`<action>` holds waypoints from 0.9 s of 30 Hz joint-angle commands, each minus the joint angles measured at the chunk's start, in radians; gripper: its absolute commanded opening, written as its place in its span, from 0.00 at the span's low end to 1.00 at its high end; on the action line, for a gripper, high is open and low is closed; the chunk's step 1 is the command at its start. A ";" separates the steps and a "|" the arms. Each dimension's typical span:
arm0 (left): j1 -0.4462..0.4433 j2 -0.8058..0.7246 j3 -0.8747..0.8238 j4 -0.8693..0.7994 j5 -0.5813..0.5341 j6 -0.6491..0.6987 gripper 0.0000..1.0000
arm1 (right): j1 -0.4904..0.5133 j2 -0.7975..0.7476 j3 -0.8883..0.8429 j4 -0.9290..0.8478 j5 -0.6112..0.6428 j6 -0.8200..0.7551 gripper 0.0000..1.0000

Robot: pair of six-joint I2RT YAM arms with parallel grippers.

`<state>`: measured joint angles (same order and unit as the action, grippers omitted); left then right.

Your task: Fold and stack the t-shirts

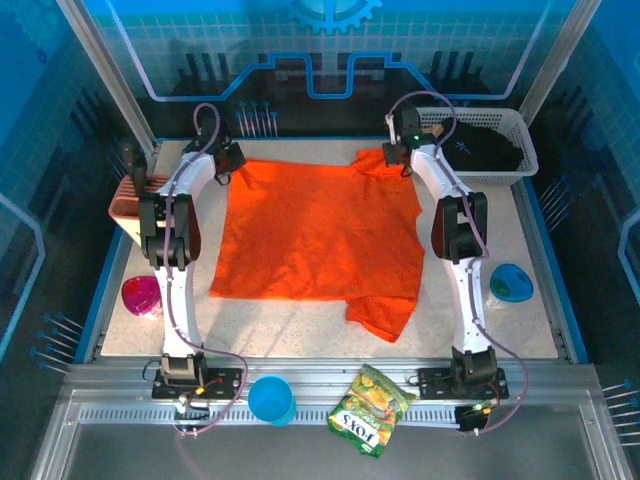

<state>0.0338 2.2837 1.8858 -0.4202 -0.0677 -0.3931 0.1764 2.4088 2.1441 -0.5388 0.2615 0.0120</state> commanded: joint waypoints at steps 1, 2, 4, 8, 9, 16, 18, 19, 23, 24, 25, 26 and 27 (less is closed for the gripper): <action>0.011 -0.087 -0.040 0.013 -0.007 0.011 0.00 | 0.011 -0.179 -0.094 0.091 -0.044 0.038 0.00; 0.012 -0.098 -0.050 0.014 -0.005 0.015 0.00 | 0.013 -0.207 -0.128 0.099 -0.058 0.043 0.00; 0.014 -0.115 -0.065 0.010 -0.004 0.020 0.00 | 0.017 -0.255 -0.192 0.115 -0.075 0.052 0.00; 0.014 -0.162 -0.114 0.021 0.002 0.027 0.00 | 0.028 -0.338 -0.315 0.145 -0.077 0.066 0.00; 0.014 -0.174 -0.128 0.026 0.002 0.029 0.00 | 0.029 -0.353 -0.341 0.151 -0.079 0.070 0.00; 0.018 -0.249 -0.232 0.050 -0.011 0.040 0.00 | 0.031 -0.460 -0.520 0.190 -0.097 0.104 0.00; 0.018 -0.260 -0.251 0.051 -0.009 0.042 0.00 | 0.031 -0.494 -0.574 0.207 -0.100 0.116 0.00; 0.018 -0.268 -0.263 0.054 -0.009 0.040 0.00 | 0.031 -0.512 -0.604 0.217 -0.102 0.124 0.00; 0.018 -0.309 -0.328 0.082 -0.016 0.034 0.00 | 0.031 -0.590 -0.714 0.245 -0.096 0.146 0.00; 0.018 -0.319 -0.342 0.087 -0.017 0.033 0.00 | 0.030 -0.608 -0.737 0.252 -0.094 0.149 0.00; 0.018 -0.329 -0.355 0.089 -0.020 0.034 0.00 | 0.030 -0.626 -0.764 0.261 -0.094 0.153 0.00; 0.018 -0.338 -0.366 0.092 -0.020 0.035 0.00 | 0.029 -0.643 -0.785 0.268 -0.096 0.159 0.00; 0.018 -0.347 -0.376 0.094 -0.021 0.036 0.00 | 0.029 -0.659 -0.809 0.273 -0.098 0.163 0.00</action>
<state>0.0414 2.0033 1.5326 -0.3565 -0.0681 -0.3817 0.1982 1.8233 1.3750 -0.3214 0.1711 0.1429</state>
